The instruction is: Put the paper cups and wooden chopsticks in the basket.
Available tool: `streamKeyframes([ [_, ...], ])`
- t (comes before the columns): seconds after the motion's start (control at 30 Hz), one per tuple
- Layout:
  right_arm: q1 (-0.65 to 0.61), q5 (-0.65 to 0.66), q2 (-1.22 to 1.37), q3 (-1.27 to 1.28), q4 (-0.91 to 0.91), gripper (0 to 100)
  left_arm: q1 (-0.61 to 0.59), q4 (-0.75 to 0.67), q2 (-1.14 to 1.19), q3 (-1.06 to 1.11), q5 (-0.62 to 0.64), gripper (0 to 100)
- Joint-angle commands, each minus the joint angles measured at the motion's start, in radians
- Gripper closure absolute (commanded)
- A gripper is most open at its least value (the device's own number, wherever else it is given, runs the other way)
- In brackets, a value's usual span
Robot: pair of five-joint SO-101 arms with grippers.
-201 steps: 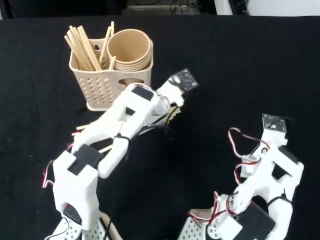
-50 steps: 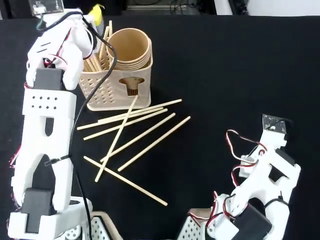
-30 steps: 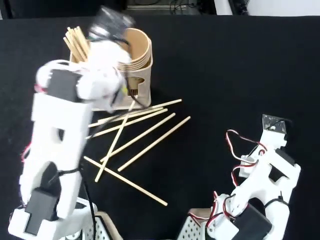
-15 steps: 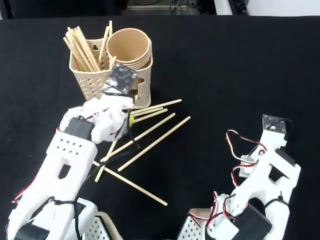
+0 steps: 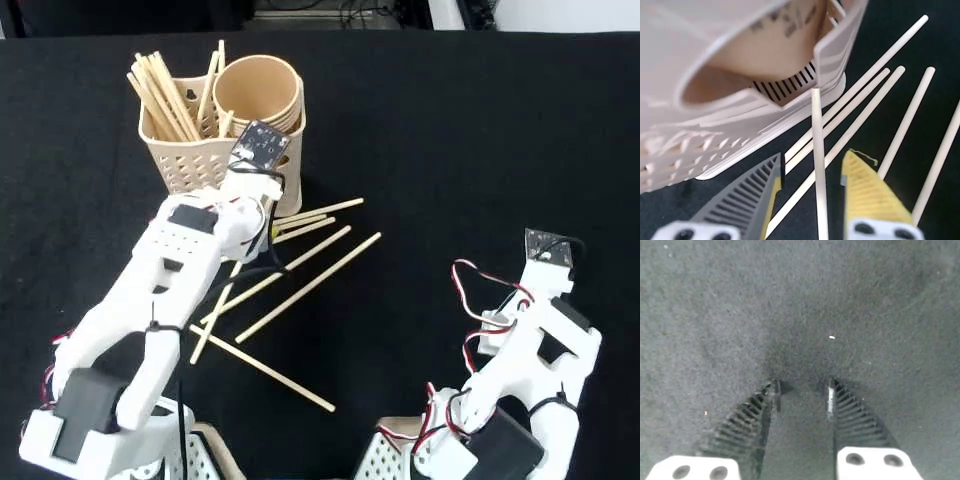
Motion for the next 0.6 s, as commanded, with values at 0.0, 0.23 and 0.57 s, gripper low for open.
streamKeyframes([
  [0.0, -0.029, -0.002, -0.002, 0.007, -0.009, 84.8, -0.008, -0.023, 0.0, -0.059, -0.015, 83],
  [0.23, -0.029, -0.002, -0.002, 0.007, -0.009, 84.8, -0.012, -0.055, 0.011, -0.059, -0.035, 83],
  [0.57, -0.029, -0.002, -0.002, 0.007, -0.009, 84.8, 0.001, -0.057, 0.012, -0.013, -0.02, 84],
])
